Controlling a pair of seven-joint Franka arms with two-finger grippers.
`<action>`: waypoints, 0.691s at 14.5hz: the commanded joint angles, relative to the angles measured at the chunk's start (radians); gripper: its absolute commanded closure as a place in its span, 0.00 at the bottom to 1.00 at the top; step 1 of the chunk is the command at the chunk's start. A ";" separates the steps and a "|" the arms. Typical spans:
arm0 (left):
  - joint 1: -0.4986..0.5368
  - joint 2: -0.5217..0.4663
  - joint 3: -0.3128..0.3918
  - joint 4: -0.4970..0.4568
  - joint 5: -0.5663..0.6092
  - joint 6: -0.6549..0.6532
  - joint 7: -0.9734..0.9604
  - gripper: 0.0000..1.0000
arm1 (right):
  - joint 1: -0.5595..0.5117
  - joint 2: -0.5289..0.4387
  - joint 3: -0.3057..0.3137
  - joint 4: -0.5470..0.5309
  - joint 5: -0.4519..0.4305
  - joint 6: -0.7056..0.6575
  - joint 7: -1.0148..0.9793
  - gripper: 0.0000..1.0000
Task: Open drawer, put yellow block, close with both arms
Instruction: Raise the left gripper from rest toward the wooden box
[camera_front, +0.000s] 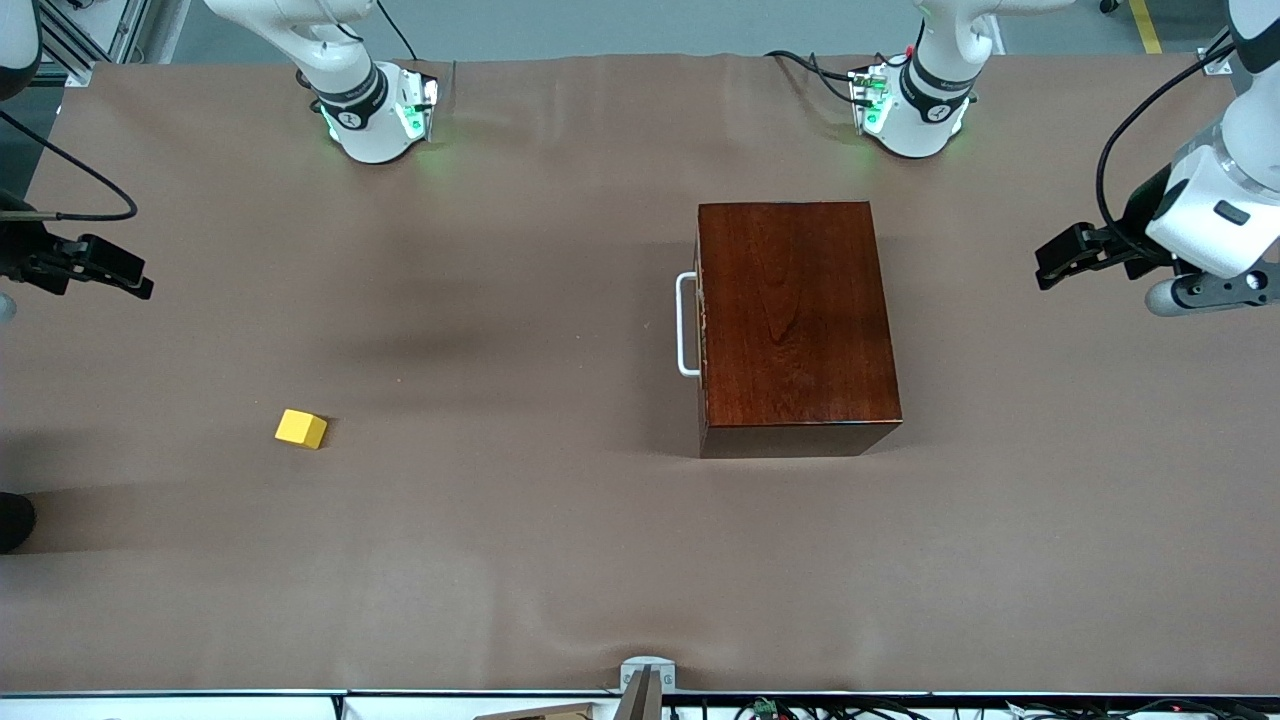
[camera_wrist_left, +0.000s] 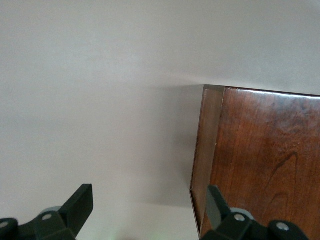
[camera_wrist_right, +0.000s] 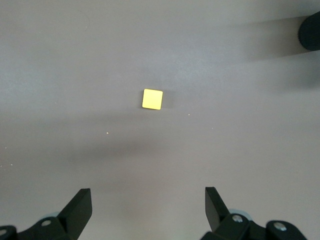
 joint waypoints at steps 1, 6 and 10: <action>-0.001 0.004 -0.060 0.004 0.002 0.002 -0.015 0.00 | -0.018 0.014 0.013 0.028 -0.017 -0.015 0.000 0.00; -0.006 0.047 -0.238 0.064 -0.069 0.002 -0.196 0.00 | -0.029 0.029 0.013 0.028 -0.008 -0.006 0.005 0.00; -0.125 0.129 -0.353 0.145 -0.067 0.005 -0.410 0.00 | -0.029 0.064 0.013 0.041 -0.010 0.003 0.003 0.00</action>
